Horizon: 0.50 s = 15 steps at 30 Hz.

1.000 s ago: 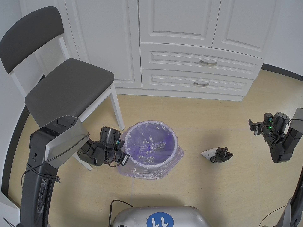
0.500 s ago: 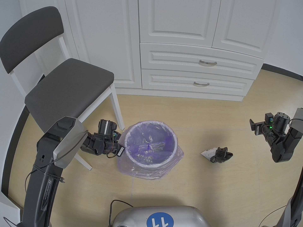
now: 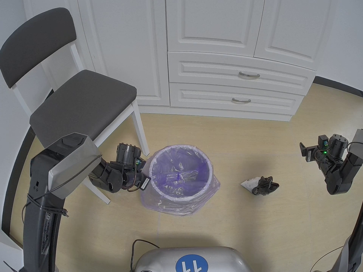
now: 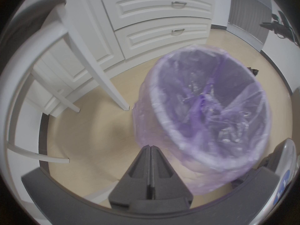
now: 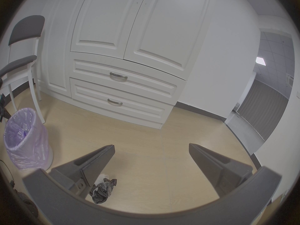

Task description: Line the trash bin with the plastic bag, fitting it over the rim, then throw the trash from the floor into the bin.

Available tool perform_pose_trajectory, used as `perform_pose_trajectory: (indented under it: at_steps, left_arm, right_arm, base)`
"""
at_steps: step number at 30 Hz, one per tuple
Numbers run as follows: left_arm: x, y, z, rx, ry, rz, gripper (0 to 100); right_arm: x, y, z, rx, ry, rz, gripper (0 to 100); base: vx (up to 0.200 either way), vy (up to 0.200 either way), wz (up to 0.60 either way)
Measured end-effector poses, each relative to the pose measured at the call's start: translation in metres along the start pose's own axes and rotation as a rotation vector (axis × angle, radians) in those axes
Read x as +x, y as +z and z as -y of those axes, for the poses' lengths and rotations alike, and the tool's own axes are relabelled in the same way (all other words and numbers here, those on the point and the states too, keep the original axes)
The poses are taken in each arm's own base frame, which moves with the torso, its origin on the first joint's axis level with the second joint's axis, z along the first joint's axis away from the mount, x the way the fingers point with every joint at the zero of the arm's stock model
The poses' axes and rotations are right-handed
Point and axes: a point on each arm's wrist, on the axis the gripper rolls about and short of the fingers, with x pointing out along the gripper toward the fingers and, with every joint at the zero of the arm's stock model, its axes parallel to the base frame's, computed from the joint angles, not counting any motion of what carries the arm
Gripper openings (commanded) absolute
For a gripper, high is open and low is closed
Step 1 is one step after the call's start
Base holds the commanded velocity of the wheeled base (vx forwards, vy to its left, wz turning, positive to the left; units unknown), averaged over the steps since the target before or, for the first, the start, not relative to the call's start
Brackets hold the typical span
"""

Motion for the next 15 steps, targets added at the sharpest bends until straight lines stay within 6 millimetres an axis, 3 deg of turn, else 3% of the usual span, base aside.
perform_pose_trajectory:
  at_steps: [6,15]
  left_arm:
    - [-0.043,0.005,0.015,0.029,0.040,0.007,0]
    - [-0.131,0.029,0.032,0.058,0.044,0.161,0]
  right_arm:
    - [-0.004,0.005,0.000,0.001,0.001,0.009,100]
    - [-0.016,0.016,0.000,0.002,0.012,0.031,100]
  base:
    - [0.000,0.000,0.00]
    - [0.000,0.000,0.00]
